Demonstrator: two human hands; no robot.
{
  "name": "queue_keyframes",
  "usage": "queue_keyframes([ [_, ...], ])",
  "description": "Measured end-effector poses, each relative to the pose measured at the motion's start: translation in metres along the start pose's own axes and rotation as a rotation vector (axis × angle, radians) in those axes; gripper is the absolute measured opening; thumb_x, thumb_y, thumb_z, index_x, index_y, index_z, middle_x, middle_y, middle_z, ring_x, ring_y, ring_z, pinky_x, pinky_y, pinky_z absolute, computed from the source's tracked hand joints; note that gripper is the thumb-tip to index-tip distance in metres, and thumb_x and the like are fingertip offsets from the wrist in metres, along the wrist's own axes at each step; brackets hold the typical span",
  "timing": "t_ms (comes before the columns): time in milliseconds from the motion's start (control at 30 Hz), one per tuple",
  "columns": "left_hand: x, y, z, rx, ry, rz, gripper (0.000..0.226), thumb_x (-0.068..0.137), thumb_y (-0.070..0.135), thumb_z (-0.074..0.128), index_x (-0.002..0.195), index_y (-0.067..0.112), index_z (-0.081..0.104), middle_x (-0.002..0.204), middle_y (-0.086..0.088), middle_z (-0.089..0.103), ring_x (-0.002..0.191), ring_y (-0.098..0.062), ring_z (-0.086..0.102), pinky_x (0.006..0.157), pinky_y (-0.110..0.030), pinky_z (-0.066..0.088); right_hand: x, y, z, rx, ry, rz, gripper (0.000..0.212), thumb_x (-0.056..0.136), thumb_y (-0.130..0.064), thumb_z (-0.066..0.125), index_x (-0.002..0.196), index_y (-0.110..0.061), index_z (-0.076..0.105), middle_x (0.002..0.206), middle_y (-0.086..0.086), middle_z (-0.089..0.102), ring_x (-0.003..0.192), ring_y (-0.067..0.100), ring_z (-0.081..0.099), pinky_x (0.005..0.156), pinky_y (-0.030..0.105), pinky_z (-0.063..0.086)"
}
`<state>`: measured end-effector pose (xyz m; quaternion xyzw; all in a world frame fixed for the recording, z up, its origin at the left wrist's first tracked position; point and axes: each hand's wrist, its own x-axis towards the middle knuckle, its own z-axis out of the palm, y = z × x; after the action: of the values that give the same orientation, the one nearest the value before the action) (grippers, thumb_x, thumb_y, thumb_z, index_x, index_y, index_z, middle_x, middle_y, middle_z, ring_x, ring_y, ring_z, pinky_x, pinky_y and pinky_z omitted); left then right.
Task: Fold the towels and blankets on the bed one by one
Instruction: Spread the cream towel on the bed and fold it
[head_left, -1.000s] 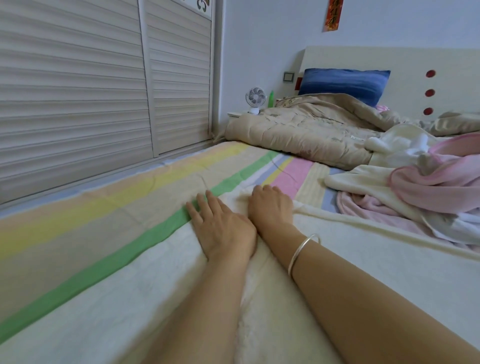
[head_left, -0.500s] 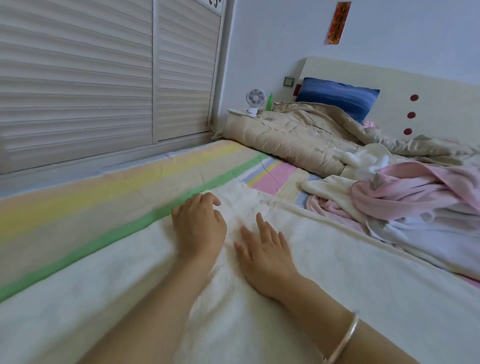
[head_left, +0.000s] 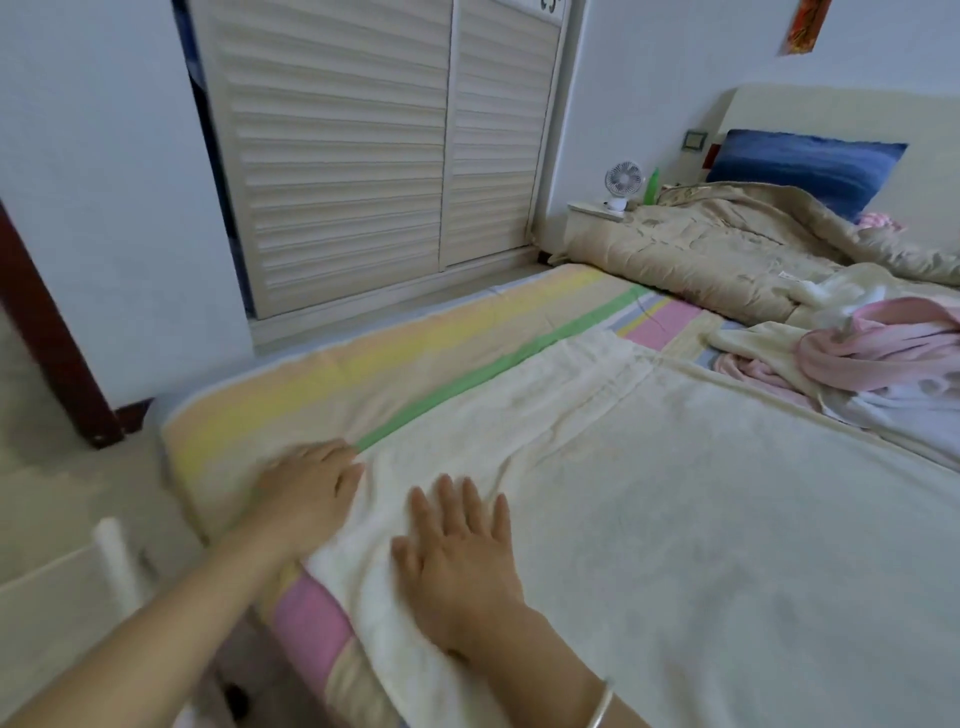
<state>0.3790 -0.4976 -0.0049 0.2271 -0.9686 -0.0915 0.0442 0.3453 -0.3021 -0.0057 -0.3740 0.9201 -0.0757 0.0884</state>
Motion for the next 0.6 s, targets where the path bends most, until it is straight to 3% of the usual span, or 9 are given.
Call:
queue_keyframes([
  [33, -0.006, -0.012, -0.004, -0.070, 0.059, -0.042, 0.055, 0.096, 0.045, 0.017, 0.119, 0.024, 0.062, 0.132, -0.001, 0.058, 0.122, -0.024, 0.051, 0.100, -0.037, 0.041, -0.010, -0.016, 0.003, -0.018, -0.004, -0.062, 0.071, 0.090, -0.053, -0.002, 0.155, -0.022, -0.001, 0.161, 0.008, -0.010, 0.148, 0.027, -0.014, 0.116, 0.052, -0.014],
  [100, -0.013, -0.026, -0.009, -0.229, 0.068, -0.141, 0.043, 0.094, 0.047, 0.032, 0.094, 0.022, 0.066, 0.104, 0.000, 0.067, 0.096, -0.025, 0.061, 0.083, -0.037, 0.049, -0.025, -0.038, 0.008, -0.055, -0.026, -0.153, 0.075, 0.089, -0.056, 0.001, 0.155, -0.021, 0.000, 0.161, 0.009, -0.009, 0.148, 0.028, -0.013, 0.116, 0.051, -0.014],
  [200, -0.025, -0.028, -0.015, -0.461, -0.020, -0.238, 0.023, 0.087, 0.044, 0.065, 0.092, 0.022, 0.066, 0.096, 0.005, 0.066, 0.095, -0.024, 0.064, 0.079, -0.031, 0.050, -0.042, -0.056, 0.006, -0.062, -0.051, -0.180, 0.084, 0.083, -0.064, 0.005, 0.155, -0.021, -0.003, 0.162, 0.005, -0.010, 0.148, 0.024, -0.013, 0.117, 0.049, -0.013],
  [300, -0.029, -0.023, -0.019, -0.354, 0.069, -0.316, 0.032, 0.089, 0.030, 0.066, 0.063, 0.012, 0.066, 0.081, -0.012, 0.069, 0.083, -0.033, 0.065, 0.063, -0.034, 0.046, -0.050, -0.060, 0.005, 0.026, 0.016, -0.117, 0.092, 0.076, -0.066, -0.003, 0.155, -0.020, -0.002, 0.162, 0.002, -0.004, 0.149, 0.018, -0.006, 0.119, 0.040, -0.006],
  [367, -0.028, -0.023, -0.018, -0.280, 0.124, -0.405, 0.027, 0.091, 0.027, 0.063, 0.077, 0.004, 0.070, 0.084, -0.016, 0.069, 0.082, -0.033, 0.066, 0.063, -0.035, 0.047, -0.053, -0.057, 0.005, 0.105, 0.077, -0.072, 0.095, 0.078, -0.074, -0.009, 0.155, -0.020, 0.003, 0.162, 0.002, 0.002, 0.149, 0.017, -0.001, 0.120, 0.036, -0.001],
  [467, -0.031, -0.022, -0.014, -0.337, 0.181, -0.498, 0.024, 0.093, 0.029, 0.060, 0.091, 0.008, 0.072, 0.090, -0.011, 0.070, 0.084, -0.031, 0.064, 0.066, -0.032, 0.047, -0.064, -0.057, 0.001, 0.102, 0.080, -0.032, 0.094, 0.078, -0.073, -0.009, 0.155, -0.020, 0.007, 0.162, 0.002, 0.003, 0.149, 0.019, -0.001, 0.120, 0.038, -0.002],
  [600, -0.037, -0.008, -0.005, -0.750, 0.235, -0.618, 0.032, 0.084, 0.041, 0.065, 0.087, 0.010, 0.071, 0.091, -0.013, 0.070, 0.085, -0.035, 0.064, 0.072, -0.034, 0.049, -0.079, -0.057, -0.006, 0.117, 0.002, -0.015, 0.064, 0.097, -0.052, 0.022, 0.154, -0.025, 0.009, 0.162, 0.000, -0.002, 0.149, 0.022, -0.007, 0.120, 0.042, -0.006],
])
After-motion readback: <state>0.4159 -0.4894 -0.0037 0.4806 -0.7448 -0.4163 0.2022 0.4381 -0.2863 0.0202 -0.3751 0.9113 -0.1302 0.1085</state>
